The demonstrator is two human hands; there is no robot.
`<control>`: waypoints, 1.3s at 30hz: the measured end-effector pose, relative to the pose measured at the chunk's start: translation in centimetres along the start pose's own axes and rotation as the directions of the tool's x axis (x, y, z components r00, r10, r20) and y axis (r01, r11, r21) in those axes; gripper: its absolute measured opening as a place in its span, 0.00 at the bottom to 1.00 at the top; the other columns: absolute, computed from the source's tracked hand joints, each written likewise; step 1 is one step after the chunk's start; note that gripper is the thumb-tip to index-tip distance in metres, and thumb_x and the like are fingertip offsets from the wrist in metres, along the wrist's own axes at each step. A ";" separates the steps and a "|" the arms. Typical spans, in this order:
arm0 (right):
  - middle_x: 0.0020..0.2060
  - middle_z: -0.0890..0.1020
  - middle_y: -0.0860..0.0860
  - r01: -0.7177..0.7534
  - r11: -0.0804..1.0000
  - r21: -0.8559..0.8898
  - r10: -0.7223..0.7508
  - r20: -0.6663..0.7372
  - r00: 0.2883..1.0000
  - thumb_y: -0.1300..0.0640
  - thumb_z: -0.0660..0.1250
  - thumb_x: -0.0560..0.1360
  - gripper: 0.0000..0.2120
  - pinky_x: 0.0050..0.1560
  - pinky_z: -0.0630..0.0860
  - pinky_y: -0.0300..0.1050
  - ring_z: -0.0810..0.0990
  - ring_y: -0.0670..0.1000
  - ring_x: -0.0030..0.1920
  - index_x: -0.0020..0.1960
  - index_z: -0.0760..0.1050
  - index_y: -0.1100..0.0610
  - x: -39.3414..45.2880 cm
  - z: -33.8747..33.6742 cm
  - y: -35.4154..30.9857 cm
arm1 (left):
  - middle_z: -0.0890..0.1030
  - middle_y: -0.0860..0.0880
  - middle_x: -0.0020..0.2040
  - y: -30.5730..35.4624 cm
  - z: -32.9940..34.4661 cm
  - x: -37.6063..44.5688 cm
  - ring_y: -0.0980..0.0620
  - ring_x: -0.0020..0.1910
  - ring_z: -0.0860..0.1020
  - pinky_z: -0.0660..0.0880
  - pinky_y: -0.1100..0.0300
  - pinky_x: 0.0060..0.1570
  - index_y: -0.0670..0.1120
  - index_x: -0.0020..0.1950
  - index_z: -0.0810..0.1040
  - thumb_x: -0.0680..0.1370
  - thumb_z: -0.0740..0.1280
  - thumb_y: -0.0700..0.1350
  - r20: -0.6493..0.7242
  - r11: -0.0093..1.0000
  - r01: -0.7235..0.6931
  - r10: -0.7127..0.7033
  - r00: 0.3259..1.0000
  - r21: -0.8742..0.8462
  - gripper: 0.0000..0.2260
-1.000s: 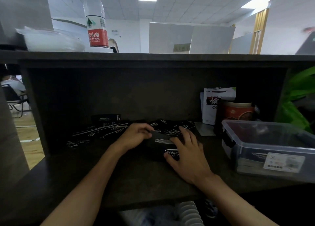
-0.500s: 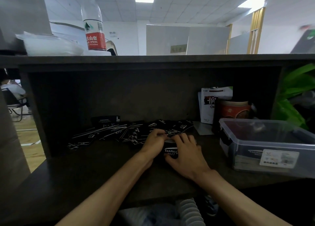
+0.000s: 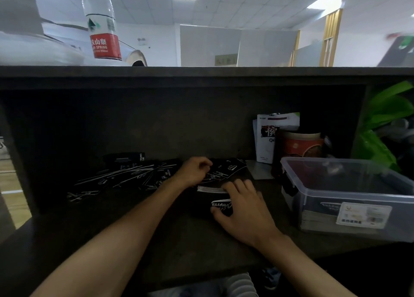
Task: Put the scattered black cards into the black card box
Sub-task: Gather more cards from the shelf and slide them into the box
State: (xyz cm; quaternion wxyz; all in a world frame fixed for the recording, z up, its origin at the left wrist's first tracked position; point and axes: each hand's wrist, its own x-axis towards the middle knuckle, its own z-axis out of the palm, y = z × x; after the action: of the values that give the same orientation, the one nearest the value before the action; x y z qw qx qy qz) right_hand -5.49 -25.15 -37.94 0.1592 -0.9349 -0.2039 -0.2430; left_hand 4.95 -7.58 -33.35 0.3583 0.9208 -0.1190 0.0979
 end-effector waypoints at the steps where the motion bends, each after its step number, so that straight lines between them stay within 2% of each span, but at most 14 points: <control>1: 0.58 0.69 0.43 0.002 1.000 0.000 -0.002 -0.006 1.000 0.31 0.57 0.73 0.27 0.61 0.71 0.49 0.65 0.45 0.60 0.66 0.65 0.44 0.0 0.1 0.1 | 0.75 0.46 0.68 -0.2 0.5 1.0 0.51 0.66 0.73 0.69 0.58 0.66 0.47 0.68 0.75 0.81 0.65 0.43 0.074 0.989 -0.068 0.059 0.996 0.128 0.15; 3: 0.58 0.68 0.42 0.004 1.000 0.008 -0.003 -0.012 1.000 0.30 0.56 0.72 0.27 0.60 0.71 0.48 0.65 0.44 0.59 0.66 0.65 0.43 0.1 0.3 0.2 | 0.67 0.47 0.75 -0.2 1.6 2.4 0.50 0.74 0.65 0.62 0.58 0.72 0.48 0.75 0.68 0.80 0.65 0.46 0.226 0.941 -0.196 0.135 0.965 0.275 0.23; 6: 0.59 0.68 0.41 0.004 1.000 0.019 -0.004 -0.017 1.000 0.29 0.53 0.70 0.30 0.60 0.71 0.47 0.64 0.43 0.59 0.67 0.63 0.43 0.1 0.6 0.4 | 0.59 0.47 0.79 -0.8 3.1 3.3 0.49 0.77 0.58 0.55 0.58 0.74 0.50 0.78 0.62 0.82 0.60 0.51 0.365 0.875 -0.279 0.129 0.922 0.396 0.24; 9: 0.58 0.69 0.42 0.010 1.000 0.013 -0.010 -0.033 0.999 0.29 0.54 0.70 0.30 0.59 0.71 0.47 0.65 0.44 0.59 0.67 0.63 0.43 0.2 0.8 0.5 | 0.59 0.47 0.79 -1.9 3.0 2.7 0.48 0.77 0.58 0.54 0.58 0.73 0.51 0.78 0.61 0.84 0.56 0.53 0.320 0.832 -0.273 0.123 0.939 0.483 0.23; 13: 0.56 0.70 0.42 0.008 1.000 -0.013 -0.009 -0.055 0.998 0.30 0.54 0.70 0.28 0.56 0.72 0.48 0.66 0.45 0.58 0.64 0.66 0.44 0.1 0.7 0.3 | 0.67 0.47 0.73 -2.8 1.1 0.4 0.46 0.71 0.66 0.63 0.54 0.70 0.51 0.76 0.65 0.83 0.58 0.54 0.303 0.755 -0.327 0.178 0.936 0.569 0.22; 17: 0.57 0.71 0.43 -0.007 1.000 -0.026 0.006 -0.045 0.999 0.30 0.54 0.70 0.29 0.57 0.73 0.49 0.67 0.45 0.59 0.64 0.67 0.44 0.0 0.5 0.1 | 0.72 0.46 0.67 -4.1 -0.6 -2.6 0.45 0.65 0.71 0.67 0.51 0.64 0.51 0.72 0.69 0.80 0.61 0.48 0.209 0.594 -0.301 0.220 0.953 0.746 0.20; 23: 0.58 0.70 0.43 -0.008 1.000 -0.012 0.008 -0.020 1.000 0.31 0.57 0.72 0.28 0.60 0.72 0.50 0.66 0.45 0.60 0.66 0.66 0.44 0.0 0.1 -0.1 | 0.76 0.46 0.59 -5.2 -2.3 -5.0 0.47 0.59 0.75 0.65 0.51 0.60 0.52 0.66 0.74 0.81 0.56 0.56 0.100 0.391 -0.222 0.308 0.946 0.893 0.17; 24: 0.58 0.70 0.43 -0.006 1.000 -0.008 0.006 -0.015 1.000 0.31 0.57 0.72 0.28 0.60 0.72 0.50 0.66 0.45 0.60 0.66 0.66 0.44 0.0 0.0 -0.1 | 0.77 0.47 0.57 -5.2 -2.6 -4.9 0.48 0.58 0.75 0.66 0.52 0.59 0.54 0.64 0.75 0.80 0.56 0.59 0.097 0.430 -0.228 0.306 0.947 0.874 0.18; 26: 0.57 0.70 0.43 -0.004 1.000 0.004 0.004 -0.007 1.000 0.30 0.57 0.71 0.28 0.60 0.72 0.50 0.66 0.45 0.59 0.66 0.66 0.44 0.0 0.0 -0.1 | 0.78 0.48 0.53 -4.6 -3.5 -4.2 0.50 0.54 0.76 0.69 0.53 0.55 0.55 0.58 0.78 0.78 0.55 0.64 0.024 0.636 -0.170 0.232 0.972 0.753 0.20; 28: 0.56 0.70 0.42 -0.001 1.000 0.012 0.001 -0.011 1.000 0.30 0.56 0.71 0.28 0.60 0.72 0.50 0.66 0.45 0.59 0.65 0.67 0.44 0.1 0.0 -0.1 | 0.80 0.48 0.55 -4.0 -4.5 -2.3 0.49 0.55 0.78 0.71 0.54 0.53 0.53 0.56 0.79 0.79 0.60 0.59 -0.039 0.755 -0.074 0.130 0.991 0.651 0.14; 29: 0.56 0.70 0.42 0.001 1.000 0.015 -0.001 -0.012 1.000 0.29 0.55 0.71 0.28 0.60 0.71 0.49 0.66 0.44 0.59 0.65 0.67 0.43 0.0 0.0 -0.1 | 0.79 0.47 0.60 -3.8 -4.9 -1.3 0.48 0.58 0.77 0.72 0.55 0.56 0.52 0.60 0.78 0.79 0.63 0.54 -0.016 0.797 -0.019 0.036 0.999 0.604 0.12; 31: 0.55 0.69 0.41 0.000 1.000 0.023 0.000 -0.011 1.000 0.28 0.54 0.70 0.28 0.59 0.71 0.48 0.66 0.43 0.58 0.63 0.67 0.42 0.0 -0.1 0.0 | 0.73 0.47 0.69 -3.4 -5.5 0.5 0.47 0.67 0.72 0.69 0.55 0.64 0.50 0.71 0.71 0.78 0.67 0.49 0.156 0.868 0.101 -0.199 0.968 0.486 0.21; 34: 0.53 0.68 0.39 0.002 0.999 0.033 -0.001 -0.016 1.000 0.26 0.53 0.69 0.28 0.58 0.70 0.46 0.65 0.42 0.57 0.62 0.68 0.41 0.0 0.0 0.0 | 0.62 0.48 0.77 -3.2 -6.1 2.3 0.45 0.74 0.62 0.62 0.50 0.70 0.52 0.77 0.61 0.76 0.69 0.52 0.317 0.826 0.179 -0.392 0.863 0.534 0.31; 39: 0.52 0.65 0.37 -0.002 1.000 0.026 0.003 -0.010 1.000 0.26 0.53 0.68 0.29 0.59 0.68 0.44 0.63 0.40 0.56 0.62 0.67 0.41 0.0 0.0 0.0 | 0.61 0.49 0.78 -3.6 -6.5 3.7 0.44 0.74 0.62 0.63 0.46 0.71 0.54 0.77 0.60 0.73 0.71 0.54 0.340 0.790 0.171 -0.434 0.834 0.589 0.36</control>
State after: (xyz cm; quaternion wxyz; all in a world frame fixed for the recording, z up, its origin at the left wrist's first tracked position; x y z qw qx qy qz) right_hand -5.44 -25.13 -37.96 0.1726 -0.9318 -0.2052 -0.2447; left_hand 8.93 -1.09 -29.92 0.0595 0.9863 -0.0143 -0.1534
